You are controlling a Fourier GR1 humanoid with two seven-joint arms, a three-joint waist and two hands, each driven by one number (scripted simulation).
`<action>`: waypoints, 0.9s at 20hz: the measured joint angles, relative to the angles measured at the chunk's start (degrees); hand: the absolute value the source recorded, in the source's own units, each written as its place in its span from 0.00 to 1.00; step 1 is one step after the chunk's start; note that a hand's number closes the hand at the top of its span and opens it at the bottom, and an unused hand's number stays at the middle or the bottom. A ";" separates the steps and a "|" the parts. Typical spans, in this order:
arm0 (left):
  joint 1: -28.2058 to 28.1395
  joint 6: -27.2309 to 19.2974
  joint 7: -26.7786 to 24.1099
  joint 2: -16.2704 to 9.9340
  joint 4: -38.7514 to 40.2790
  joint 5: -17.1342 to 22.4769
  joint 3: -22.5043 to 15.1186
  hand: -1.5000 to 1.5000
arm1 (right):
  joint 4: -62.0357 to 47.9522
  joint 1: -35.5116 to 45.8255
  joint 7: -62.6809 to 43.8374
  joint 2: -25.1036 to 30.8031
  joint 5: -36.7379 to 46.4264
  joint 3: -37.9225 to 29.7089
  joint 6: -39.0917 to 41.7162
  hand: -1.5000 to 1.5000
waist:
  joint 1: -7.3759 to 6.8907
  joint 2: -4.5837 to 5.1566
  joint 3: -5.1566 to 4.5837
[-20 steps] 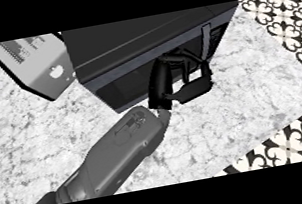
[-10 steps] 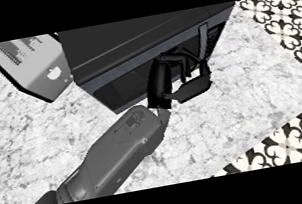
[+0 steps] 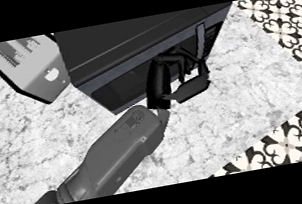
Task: Pick up the milk, place it into the microwave and close the microwave
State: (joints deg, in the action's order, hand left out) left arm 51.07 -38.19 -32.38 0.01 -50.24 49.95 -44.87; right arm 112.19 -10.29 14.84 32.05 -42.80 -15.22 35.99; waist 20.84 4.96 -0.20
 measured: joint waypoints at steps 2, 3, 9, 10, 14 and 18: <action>0.07 0.13 -0.77 0.00 0.26 0.42 -0.15 1.00 | 0.05 0.09 -0.37 0.43 -0.65 -0.24 -0.12 0.00 | 0.03 -0.01 0.01; 0.12 0.28 -1.06 0.01 0.34 0.70 -0.22 1.00 | 0.06 0.17 -0.55 0.66 -0.90 -0.36 -0.18 0.00 | 0.01 0.01 0.02; 0.32 0.69 -3.01 0.00 0.98 2.29 -0.69 1.00 | 0.13 0.49 -1.51 1.70 -2.90 -0.96 -0.58 0.00 | 0.11 -0.05 0.06; 0.37 0.83 -3.40 0.00 1.03 2.48 -0.79 1.00 | 0.12 0.65 -1.66 1.97 -3.22 -1.04 -0.54 0.00 | 0.06 0.01 0.06; 0.78 1.17 -4.33 0.01 1.49 3.37 -1.43 1.00 | 0.51 1.33 -2.17 2.90 -4.91 -0.72 0.20 0.00 | -0.14 0.06 0.10; 0.97 1.34 -5.33 0.00 1.84 4.35 -1.79 1.00 | 0.83 1.51 -2.95 4.04 -6.58 -0.17 1.23 0.00 | -0.12 0.06 0.12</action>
State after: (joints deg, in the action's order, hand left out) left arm 52.04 -36.85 -37.70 0.01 -48.41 54.29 -46.65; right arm 113.02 -8.78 11.90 36.09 -49.38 -15.39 37.22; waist 20.72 5.02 -0.09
